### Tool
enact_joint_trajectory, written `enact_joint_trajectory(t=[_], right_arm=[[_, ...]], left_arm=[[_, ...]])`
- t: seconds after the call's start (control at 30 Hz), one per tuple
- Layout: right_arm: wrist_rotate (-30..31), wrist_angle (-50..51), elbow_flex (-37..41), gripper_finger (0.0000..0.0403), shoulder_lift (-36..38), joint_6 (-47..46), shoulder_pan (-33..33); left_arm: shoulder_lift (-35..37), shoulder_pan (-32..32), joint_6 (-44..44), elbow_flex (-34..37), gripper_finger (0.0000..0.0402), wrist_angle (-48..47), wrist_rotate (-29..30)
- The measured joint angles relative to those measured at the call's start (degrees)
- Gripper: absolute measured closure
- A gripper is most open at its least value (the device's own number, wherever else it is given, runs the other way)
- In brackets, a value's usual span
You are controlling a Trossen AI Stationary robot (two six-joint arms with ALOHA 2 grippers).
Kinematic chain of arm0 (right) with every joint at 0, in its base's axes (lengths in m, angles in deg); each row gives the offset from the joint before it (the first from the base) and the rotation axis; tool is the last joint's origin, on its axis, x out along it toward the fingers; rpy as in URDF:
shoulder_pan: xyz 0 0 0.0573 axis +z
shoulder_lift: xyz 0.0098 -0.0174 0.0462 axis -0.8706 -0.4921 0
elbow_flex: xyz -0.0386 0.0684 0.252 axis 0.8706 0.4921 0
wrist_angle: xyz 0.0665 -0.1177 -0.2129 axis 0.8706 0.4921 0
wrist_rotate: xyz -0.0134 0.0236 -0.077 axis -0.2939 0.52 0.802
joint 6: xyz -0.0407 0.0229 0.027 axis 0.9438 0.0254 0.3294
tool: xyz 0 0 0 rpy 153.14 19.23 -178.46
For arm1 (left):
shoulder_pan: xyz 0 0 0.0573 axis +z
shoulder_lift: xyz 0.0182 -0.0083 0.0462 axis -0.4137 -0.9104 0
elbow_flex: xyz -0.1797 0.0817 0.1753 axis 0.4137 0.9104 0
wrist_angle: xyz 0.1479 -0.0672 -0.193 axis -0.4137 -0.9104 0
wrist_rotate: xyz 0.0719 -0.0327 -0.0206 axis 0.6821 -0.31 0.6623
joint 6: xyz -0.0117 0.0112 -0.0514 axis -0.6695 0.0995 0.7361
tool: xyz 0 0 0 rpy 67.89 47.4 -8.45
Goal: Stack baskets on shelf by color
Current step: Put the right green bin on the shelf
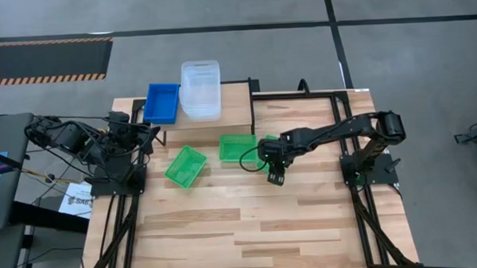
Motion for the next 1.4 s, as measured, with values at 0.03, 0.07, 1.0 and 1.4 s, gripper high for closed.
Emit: enact_joint_trajectory(t=[0.03, 0.07, 1.0, 1.4], right_arm=[[0.00, -0.83, 0.68, 0.0204, 0.00, -0.04, 0.00], [0.00, -2.07, 1.29, 0.0204, 0.00, -0.21, 0.00], [0.10, 14.29, -5.08, 0.0398, -0.93, 0.76, 4.20], [17.51, 10.50, -30.02, 0.0401, 2.47, 26.22, -9.76]], left_arm=[[0.01, 0.00, -0.08, 0.00, 0.0177, 0.00, 0.00], [-0.01, 0.00, -0.25, 0.00, 0.0177, 0.00, 0.00], [-0.02, 0.00, 0.39, 0.00, 0.0178, -0.02, 0.13], [-0.04, -0.01, 0.02, 0.00, 0.0178, -0.02, 0.79]])
